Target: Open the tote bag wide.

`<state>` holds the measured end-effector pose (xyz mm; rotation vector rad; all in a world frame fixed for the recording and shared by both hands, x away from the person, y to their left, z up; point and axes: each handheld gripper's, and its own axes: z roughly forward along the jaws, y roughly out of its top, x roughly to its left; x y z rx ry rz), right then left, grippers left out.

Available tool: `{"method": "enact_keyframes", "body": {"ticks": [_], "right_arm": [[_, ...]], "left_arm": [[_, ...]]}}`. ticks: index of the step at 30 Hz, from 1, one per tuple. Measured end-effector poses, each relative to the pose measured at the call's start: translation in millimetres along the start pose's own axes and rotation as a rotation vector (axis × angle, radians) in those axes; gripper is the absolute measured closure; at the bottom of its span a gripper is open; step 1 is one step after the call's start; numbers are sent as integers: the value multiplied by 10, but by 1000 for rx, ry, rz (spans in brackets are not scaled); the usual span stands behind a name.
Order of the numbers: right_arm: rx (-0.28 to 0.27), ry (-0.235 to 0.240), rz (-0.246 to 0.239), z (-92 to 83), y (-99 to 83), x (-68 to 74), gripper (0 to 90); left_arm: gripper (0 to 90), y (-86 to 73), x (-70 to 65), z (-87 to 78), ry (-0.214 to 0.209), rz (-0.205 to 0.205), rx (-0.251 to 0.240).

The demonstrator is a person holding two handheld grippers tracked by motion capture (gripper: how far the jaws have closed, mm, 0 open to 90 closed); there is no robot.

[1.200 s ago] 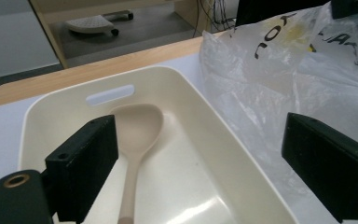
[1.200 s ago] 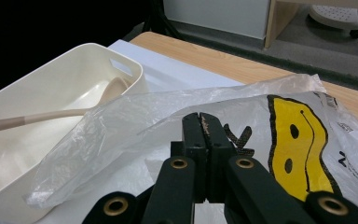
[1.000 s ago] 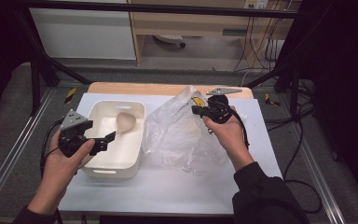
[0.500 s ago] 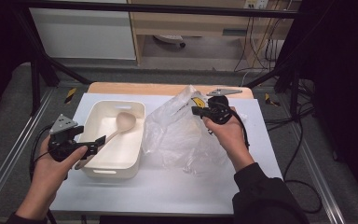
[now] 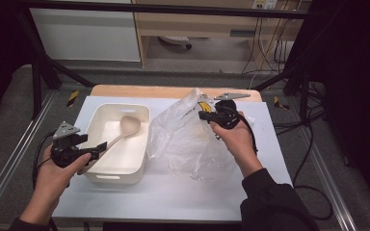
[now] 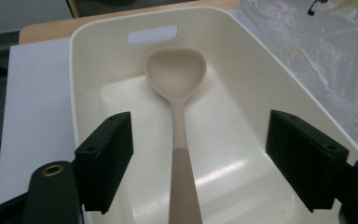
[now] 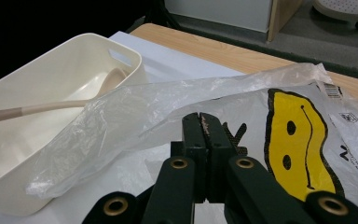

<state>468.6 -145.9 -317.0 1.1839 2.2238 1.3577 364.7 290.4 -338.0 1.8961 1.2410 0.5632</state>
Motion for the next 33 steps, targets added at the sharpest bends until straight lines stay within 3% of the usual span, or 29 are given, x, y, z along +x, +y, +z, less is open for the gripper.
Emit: {"method": "enact_keyframes", "body": {"ticks": [13,33], "right_arm": [[4,2,0,10,-1,-10,900],[2,5,-1,-4,2,-7,900]], "left_arm": [[385,-166,-1,100,-15,10,74],[438,-255,43,186,-4,-6,103]]}}
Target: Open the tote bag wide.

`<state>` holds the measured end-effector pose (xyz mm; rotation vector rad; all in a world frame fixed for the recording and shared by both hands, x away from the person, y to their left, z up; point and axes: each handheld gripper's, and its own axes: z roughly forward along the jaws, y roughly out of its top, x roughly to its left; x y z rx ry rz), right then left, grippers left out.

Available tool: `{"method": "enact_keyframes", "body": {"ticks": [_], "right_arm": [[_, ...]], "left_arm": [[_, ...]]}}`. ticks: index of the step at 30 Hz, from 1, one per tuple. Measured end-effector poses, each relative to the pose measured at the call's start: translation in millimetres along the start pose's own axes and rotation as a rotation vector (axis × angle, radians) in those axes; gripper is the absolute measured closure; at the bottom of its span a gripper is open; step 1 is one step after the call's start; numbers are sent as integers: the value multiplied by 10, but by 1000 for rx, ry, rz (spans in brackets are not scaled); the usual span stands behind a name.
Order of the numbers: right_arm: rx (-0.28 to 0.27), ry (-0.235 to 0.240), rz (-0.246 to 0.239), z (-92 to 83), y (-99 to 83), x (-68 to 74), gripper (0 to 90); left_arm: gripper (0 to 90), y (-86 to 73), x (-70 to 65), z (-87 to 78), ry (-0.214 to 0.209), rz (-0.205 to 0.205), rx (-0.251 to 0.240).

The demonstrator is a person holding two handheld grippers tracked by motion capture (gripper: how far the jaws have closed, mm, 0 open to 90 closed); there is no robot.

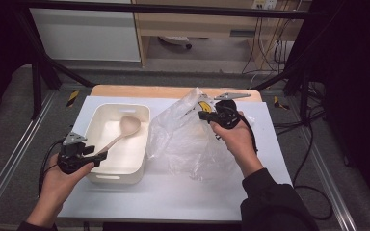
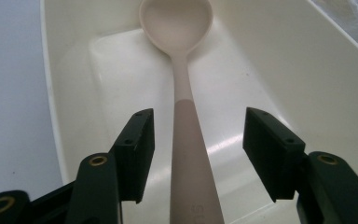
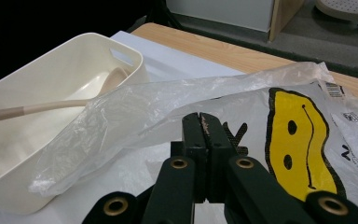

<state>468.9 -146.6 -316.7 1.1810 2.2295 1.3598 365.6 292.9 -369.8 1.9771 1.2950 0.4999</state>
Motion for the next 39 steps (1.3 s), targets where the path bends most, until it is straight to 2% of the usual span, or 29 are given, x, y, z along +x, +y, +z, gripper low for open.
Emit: {"method": "enact_keyframes", "body": {"ticks": [11,18,22,32,39], "right_arm": [[2,2,-3,7,-10,-4,900],[2,3,-2,4,-12,-3,900],[4,1,0,6,-14,-9,900],[6,3,-6,8,-15,-3,900],[6,3,-3,11,-22,-4,900]], "left_arm": [[467,-17,10,49,4,-10,11],[527,-29,39,49,3,-10,27],[530,-52,61,53,0,-29,27],[532,-77,61,62,-7,-28,36],[574,-92,74,60,-8,-23,34]]}}
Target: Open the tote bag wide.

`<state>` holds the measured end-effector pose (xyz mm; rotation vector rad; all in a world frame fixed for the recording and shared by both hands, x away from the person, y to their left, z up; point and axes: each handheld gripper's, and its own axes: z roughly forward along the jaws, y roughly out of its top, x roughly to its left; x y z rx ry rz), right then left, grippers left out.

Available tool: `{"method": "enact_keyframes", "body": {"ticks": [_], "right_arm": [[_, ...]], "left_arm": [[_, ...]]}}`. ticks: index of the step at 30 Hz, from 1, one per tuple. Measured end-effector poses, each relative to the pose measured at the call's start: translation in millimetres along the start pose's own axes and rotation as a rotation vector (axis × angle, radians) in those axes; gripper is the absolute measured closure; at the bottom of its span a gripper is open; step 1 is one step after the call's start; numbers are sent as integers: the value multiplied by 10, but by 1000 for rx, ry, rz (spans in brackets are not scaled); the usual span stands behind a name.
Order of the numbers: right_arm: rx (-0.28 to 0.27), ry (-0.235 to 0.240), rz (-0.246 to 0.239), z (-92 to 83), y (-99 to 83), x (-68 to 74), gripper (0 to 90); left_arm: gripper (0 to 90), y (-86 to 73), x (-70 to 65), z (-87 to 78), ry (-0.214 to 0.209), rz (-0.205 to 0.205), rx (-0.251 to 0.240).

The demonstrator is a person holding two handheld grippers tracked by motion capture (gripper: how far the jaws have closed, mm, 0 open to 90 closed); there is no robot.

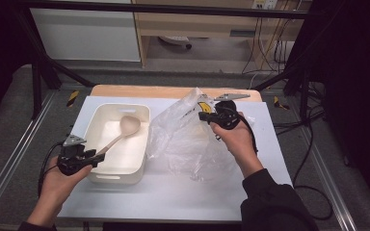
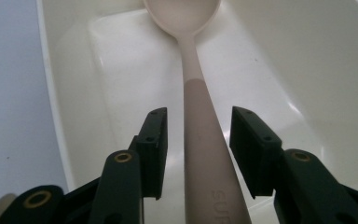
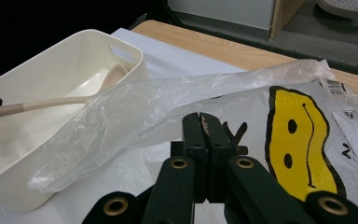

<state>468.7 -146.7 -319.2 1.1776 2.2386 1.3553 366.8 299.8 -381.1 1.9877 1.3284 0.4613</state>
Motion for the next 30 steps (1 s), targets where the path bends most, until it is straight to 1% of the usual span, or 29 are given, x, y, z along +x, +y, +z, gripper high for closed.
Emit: {"method": "enact_keyframes", "body": {"ticks": [3,8,12,19,24,27,30], "right_arm": [[2,1,1,4,-4,-1,900],[2,2,3,10,-2,5,900],[4,2,3,13,-3,7,900],[3,3,1,1,-4,-2,900],[4,2,2,-2,-4,-7,900],[3,3,2,5,-5,-7,900],[5,4,2,9,-1,10,900]], "left_arm": [[594,-7,7,0,0,0,1],[603,-8,13,-1,-4,-4,2],[602,-4,13,-1,-5,-5,3],[597,32,-9,1,-2,10,3],[596,34,14,8,4,13,8],[586,27,32,13,1,5,7],[588,24,36,13,-2,11,6]]}}
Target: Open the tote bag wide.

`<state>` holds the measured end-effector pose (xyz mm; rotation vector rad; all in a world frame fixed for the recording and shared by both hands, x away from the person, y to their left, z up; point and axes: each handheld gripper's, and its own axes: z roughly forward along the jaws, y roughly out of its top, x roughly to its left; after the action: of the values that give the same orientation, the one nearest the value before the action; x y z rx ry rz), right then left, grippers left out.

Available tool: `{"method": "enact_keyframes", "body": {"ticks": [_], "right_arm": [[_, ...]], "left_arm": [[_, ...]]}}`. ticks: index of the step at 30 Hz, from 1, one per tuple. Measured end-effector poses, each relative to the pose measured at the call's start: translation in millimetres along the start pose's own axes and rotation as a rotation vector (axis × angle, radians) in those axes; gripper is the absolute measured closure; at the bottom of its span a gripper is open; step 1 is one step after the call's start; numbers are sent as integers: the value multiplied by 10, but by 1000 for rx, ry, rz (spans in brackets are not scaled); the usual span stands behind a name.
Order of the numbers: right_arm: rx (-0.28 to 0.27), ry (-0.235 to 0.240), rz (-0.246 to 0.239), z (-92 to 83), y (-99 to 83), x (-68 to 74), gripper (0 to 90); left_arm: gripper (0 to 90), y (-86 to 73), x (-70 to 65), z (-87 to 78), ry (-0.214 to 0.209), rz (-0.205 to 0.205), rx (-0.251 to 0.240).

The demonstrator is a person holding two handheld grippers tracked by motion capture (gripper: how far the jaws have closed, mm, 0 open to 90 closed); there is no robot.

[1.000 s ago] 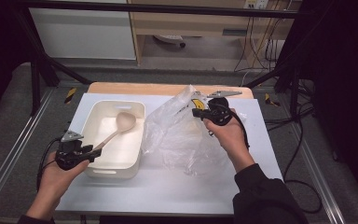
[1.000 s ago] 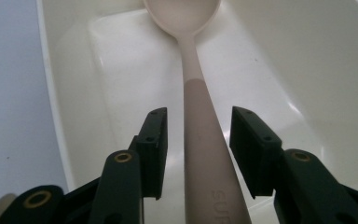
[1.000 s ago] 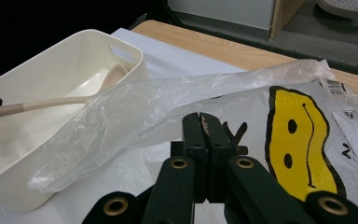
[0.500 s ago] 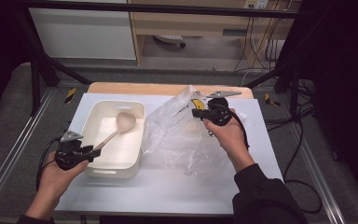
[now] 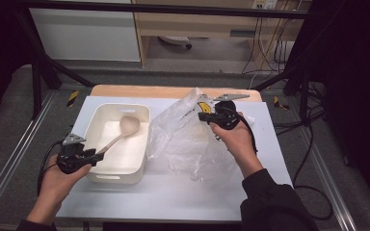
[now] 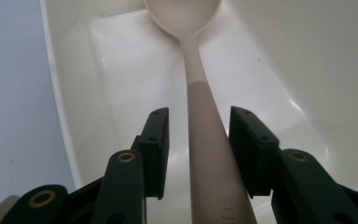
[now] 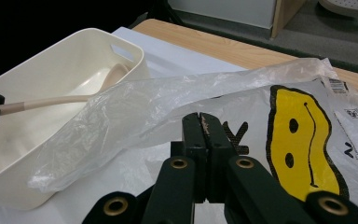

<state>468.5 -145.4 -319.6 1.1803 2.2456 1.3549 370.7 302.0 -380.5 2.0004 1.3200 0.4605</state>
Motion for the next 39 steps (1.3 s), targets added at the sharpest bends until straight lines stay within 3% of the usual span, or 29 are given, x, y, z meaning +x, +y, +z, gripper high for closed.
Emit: {"method": "enact_keyframes", "body": {"ticks": [14,19,22,33,39], "right_arm": [[2,2,0,1,0,-3,900],[0,1,2,-6,-1,-8,900],[0,3,3,-1,-3,-5,900],[2,3,1,13,-8,-8,900],[3,2,1,-2,-9,-16,900]], "left_arm": [[595,3,4,2,-8,11,14],[683,-6,8,-4,-17,17,32],[685,-6,4,-5,-13,14,31],[692,-6,-29,-21,12,21,4],[694,1,-67,-56,42,35,-37]]}}
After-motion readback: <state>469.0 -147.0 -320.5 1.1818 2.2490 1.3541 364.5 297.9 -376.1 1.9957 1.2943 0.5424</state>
